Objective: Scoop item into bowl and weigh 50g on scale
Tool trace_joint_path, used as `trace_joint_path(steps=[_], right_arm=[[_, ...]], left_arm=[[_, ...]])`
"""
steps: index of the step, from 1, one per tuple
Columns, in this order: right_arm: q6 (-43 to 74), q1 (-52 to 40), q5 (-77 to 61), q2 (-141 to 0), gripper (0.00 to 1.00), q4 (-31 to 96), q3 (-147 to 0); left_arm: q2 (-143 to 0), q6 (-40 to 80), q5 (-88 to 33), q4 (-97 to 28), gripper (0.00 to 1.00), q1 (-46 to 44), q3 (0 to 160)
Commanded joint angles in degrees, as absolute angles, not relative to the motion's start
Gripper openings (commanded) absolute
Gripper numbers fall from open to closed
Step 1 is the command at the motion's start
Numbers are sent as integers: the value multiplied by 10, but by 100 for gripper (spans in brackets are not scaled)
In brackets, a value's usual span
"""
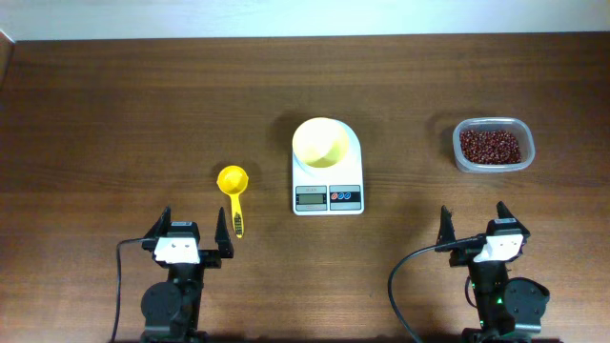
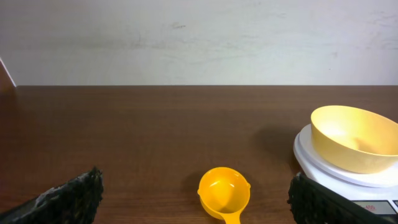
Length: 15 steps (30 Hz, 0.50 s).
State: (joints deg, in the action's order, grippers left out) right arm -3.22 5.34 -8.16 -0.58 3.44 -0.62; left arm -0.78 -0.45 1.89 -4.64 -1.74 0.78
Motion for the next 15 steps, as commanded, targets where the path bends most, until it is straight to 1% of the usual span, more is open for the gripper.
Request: trace_joint_path(steps=[1,6,10,11,13,14,15], right_arm=[[-32,56,-79,-5,99,37,-3],[-32,56,-79,-5,99,37,-3],[-32,56,-79,-5,99,37,-3],[-32,56,-79,-5,99,37,-3],[-32,56,-79,-5,99,37,-3],[-32,56,-79,-5,99,37,-3],[-32,56,-79,-5,99,37,-3]], left_arm=[[-3,-13,12,-48,99,-13,6],[-3,-13,12,-46,99,-13,18],[-17,-13,15,-89,99,-13,69],[-29,-13,22,-89,99,-13,86],[-82,-14,79,-107,99,-13,161],[-104,-14,80,-120,99,-13,188],[-155,-17,81,-160,99,-13,248]])
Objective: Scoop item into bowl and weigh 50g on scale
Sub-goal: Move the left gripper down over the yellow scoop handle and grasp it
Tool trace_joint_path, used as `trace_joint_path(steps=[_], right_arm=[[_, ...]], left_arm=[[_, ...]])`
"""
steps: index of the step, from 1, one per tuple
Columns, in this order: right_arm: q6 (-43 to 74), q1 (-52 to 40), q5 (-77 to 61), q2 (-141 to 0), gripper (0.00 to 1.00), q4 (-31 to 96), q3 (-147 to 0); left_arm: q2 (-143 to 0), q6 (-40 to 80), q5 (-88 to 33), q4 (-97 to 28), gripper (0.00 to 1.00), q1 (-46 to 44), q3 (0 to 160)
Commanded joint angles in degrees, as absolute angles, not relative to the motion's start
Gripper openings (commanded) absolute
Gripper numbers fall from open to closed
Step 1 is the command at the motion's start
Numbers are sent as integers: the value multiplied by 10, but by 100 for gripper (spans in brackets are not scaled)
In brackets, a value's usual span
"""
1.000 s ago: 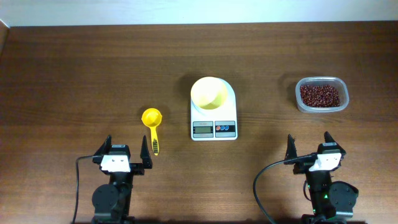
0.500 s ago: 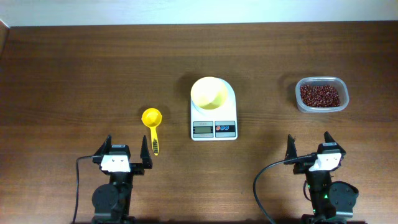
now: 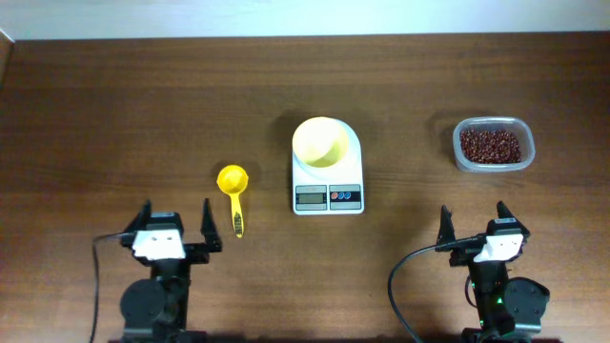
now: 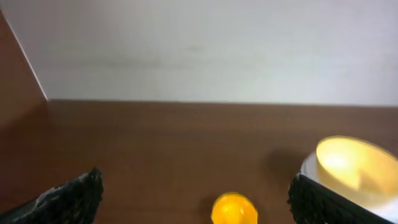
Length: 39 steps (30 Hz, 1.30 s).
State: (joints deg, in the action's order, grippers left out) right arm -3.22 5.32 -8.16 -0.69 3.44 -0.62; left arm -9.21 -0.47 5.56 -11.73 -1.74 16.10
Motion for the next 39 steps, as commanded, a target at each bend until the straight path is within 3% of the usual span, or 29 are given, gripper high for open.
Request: trace_joint_path(steps=[1,6,9,13,19,26,39], right_arm=[[-32,56,-79,-5,99,37,-3],[-32,56,-79,-5,99,37,-3],[-32,56,-79,-5,99,37,-3],[-32,56,-79,-5,99,37,-3],[-32,56,-79,-5,99,37,-3],[-32,56,-79,-5,99,37,-3],[-32,56,-79,-5,99,37,-3]], left_arm=[[-201,-41,84,-194,99,-13,300],[-427,-48,84,-326,99,-13,531],[-630,-39,66,-499,99,-13,758],[-814,-35,64,-628,99,-13,909],[-980,-33,62,-648,99,-13,919],[-1062,-33,-16,-650,99,-14,918],[-1135,-33,4,-651,99,-13,858]])
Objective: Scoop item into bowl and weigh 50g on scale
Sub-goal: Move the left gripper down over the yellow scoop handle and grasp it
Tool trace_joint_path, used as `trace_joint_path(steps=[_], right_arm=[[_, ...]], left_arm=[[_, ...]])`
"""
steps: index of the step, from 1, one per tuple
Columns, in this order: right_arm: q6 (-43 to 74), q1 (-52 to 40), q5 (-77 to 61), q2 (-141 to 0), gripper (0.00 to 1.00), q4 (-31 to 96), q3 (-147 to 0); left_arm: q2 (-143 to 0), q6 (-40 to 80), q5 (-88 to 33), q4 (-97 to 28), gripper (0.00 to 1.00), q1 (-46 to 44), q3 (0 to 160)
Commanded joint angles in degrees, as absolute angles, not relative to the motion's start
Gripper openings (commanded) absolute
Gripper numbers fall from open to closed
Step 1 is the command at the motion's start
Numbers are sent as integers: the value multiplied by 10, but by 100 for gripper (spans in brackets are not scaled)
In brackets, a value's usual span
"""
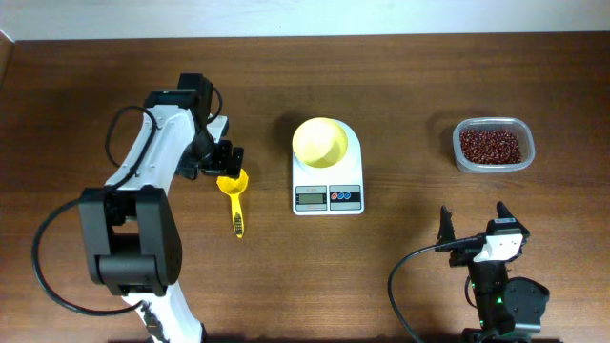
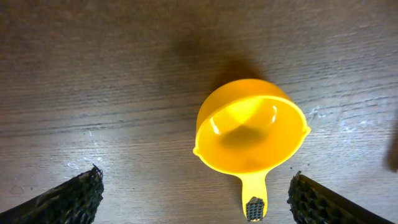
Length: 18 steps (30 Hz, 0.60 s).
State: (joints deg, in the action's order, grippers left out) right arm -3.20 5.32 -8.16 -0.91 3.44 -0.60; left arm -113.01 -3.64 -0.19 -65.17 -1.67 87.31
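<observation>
A yellow scoop (image 1: 233,183) lies on the table left of the scale, cup away from me and handle (image 1: 237,219) toward the front edge. My left gripper (image 1: 219,164) hangs open over the cup, pointing down. In the left wrist view the empty cup (image 2: 252,127) sits between the wide-apart fingertips (image 2: 68,199), right of centre, with the handle (image 2: 254,198) near the right finger. An empty yellow bowl (image 1: 320,141) stands on the white scale (image 1: 328,198). A clear tub of red beans (image 1: 493,145) sits at the right. My right gripper (image 1: 474,232) rests open near the front edge.
The left arm (image 1: 152,152) stretches from its base at the front left up along the table's left side. The right arm's base and black cable (image 1: 400,276) lie at the front right. The table's back edge meets a pale wall.
My left arm has reached from its rest at the front edge out to the scoop. The gripper now points straight down over the cup, still open. The right arm and scoop have not moved.
First both grippers rested open at the front edge, the left one just left of the scoop's handle. Then the left gripper stood a little further left and raised. Now it hangs open over the scoop's cup; bowl, scale and beans are unchanged.
</observation>
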Motion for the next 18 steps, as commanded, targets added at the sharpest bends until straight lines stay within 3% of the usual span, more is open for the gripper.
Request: trace_joint_path(steps=[1,8,18], right_arm=[[-32,56,-79,-5,99,37,-3],[-32,56,-79,-5,99,37,-3],[-32,56,-79,-5,99,37,-3]], left_arm=[[-1135,-33,4,-643,99,-13,844],[-1135,-33,3,-515,99,-13,789],[-1135,-33,2,-470,99,-13,742]])
